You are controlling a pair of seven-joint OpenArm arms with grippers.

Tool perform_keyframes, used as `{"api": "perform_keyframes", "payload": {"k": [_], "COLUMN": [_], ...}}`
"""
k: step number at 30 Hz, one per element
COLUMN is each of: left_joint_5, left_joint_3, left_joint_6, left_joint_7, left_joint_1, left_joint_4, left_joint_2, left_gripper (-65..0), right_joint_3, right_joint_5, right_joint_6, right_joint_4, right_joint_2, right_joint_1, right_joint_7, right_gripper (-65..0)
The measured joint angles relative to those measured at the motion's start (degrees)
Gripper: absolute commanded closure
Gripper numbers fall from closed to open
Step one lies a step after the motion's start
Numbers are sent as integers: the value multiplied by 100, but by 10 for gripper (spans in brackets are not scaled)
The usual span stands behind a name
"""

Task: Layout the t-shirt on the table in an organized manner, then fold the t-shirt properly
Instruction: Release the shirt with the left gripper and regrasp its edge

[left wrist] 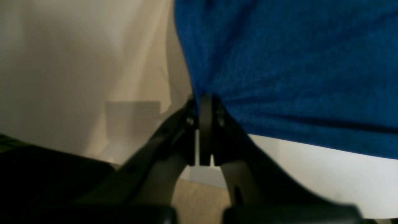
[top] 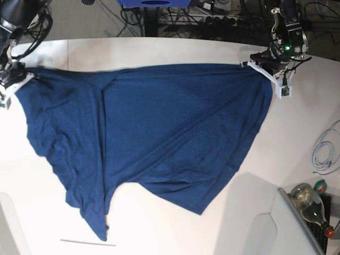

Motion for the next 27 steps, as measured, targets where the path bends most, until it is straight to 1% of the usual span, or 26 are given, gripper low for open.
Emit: {"api": "perform_keyframes", "payload": {"k": [4, 5, 6, 7, 10, 12, 13, 14, 16, 17, 18, 20, 23, 24, 25, 26, 27], "left_joint_5": [-4, 0, 0, 0, -7, -4, 13, 24, -52, -46, 2, 20, 11, -2, -2, 2, 4], "left_joint_3": [22, 35, 39, 39, 31, 7, -15, -52, -254, -402, -544, -822, -1102, -1150, -1180, -1187, -1182], "left_joint_6": [2, 2, 2, 2, 0, 2, 4, 7, -17, -7, 4, 4, 4, 4, 4, 2, 4], "left_joint_7": [-59, -33, 28, 22, -2, -2, 31, 31, 26, 22, 39, 33, 9, 17, 9, 2, 9], "left_joint_1": [98, 129, 138, 133, 114, 190, 247, 317, 468, 509, 509, 498, 476, 468, 442, 437, 409], "left_joint_4": [17, 17, 17, 17, 31, 46, 87, 164, 404, 549, 669, 949, 1375, 1460, 1491, 1488, 1486], "left_joint_2": [-2, 0, 4, 4, 13, 2, -7, -4, 35, 68, 74, 79, 74, 72, 63, 52, 57], "left_gripper": [0, 0, 0, 0, -3, -179, -265, -337, -444, -484, -505, -499, -466, -446, -415, -365, -301], "right_joint_3": [20, 9, 11, 13, 13, 13, 13, 13, 37, 109, 184, 264, 297, 271, 254, 247, 188], "right_joint_5": [-33, -7, -22, -39, -44, -42, -42, -44, -68, -35, -57, -76, -61, -46, -50, -28, -66], "right_joint_6": [2, 2, 2, 4, 2, 2, 2, 2, 2, 0, 0, -9, -4, 0, 2, 4, 52], "right_joint_4": [219, 304, 339, 354, 428, 435, 435, 442, 581, 739, 920, 1298, 1821, 1989, 2111, 2173, 2166], "right_joint_2": [-190, -227, -225, -223, -243, -249, -249, -247, -260, -267, -271, -238, -240, -243, -243, -256, -258], "right_joint_1": [-195, -243, -262, -264, -264, -260, -262, -262, -278, -299, -313, -367, -442, -492, -538, -564, -570], "right_joint_7": [-26, -31, -33, -28, -24, -24, -24, -24, -57, -63, -90, -260, -295, -238, -208, -160, -48], "right_gripper": [-15, -36, -69, -117, -278, -363, -387, -396, -407, -411, -414, -419, -414, -413, -413, -411, -411]}}
